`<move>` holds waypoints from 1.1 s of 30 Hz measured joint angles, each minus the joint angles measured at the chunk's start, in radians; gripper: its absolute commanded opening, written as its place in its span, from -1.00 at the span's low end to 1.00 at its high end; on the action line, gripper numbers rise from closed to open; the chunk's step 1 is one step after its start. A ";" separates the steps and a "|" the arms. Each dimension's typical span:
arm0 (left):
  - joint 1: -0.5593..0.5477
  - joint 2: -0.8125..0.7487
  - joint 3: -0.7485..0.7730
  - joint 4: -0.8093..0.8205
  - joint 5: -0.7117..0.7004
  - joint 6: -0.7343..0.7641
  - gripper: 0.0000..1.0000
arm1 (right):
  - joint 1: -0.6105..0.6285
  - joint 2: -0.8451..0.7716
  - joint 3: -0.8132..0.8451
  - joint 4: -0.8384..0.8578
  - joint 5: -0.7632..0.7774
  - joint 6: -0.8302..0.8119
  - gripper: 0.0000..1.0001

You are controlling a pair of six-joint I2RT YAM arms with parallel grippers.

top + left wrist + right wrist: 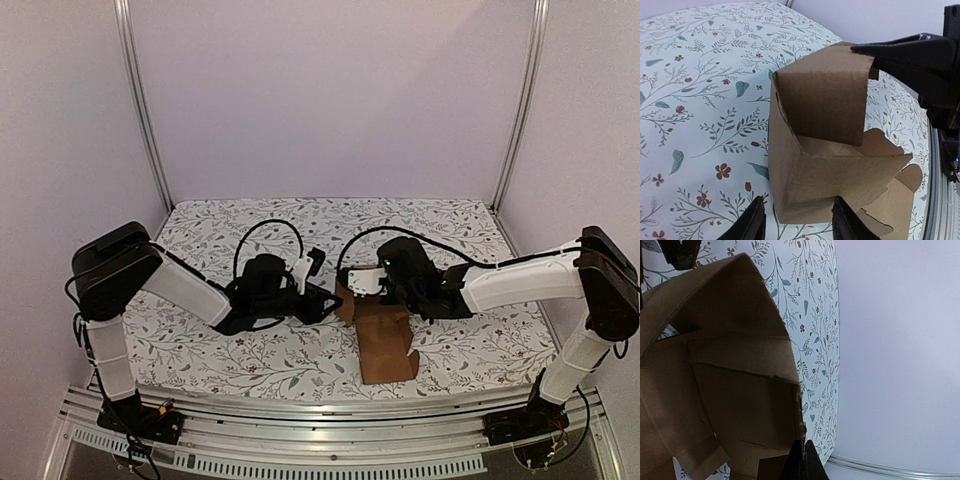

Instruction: Fold the paper box

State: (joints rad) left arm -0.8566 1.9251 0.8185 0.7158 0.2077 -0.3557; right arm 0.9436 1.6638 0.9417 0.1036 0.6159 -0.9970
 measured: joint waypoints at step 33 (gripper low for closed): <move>-0.027 0.110 0.051 0.153 0.014 -0.065 -0.14 | 0.032 0.000 -0.085 0.126 0.034 -0.004 -0.71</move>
State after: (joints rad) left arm -0.8833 2.0350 0.8696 0.8684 0.2222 -0.4206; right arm 0.9752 1.6642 0.8566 0.2295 0.6498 -1.0008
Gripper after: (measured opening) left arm 0.431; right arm 0.127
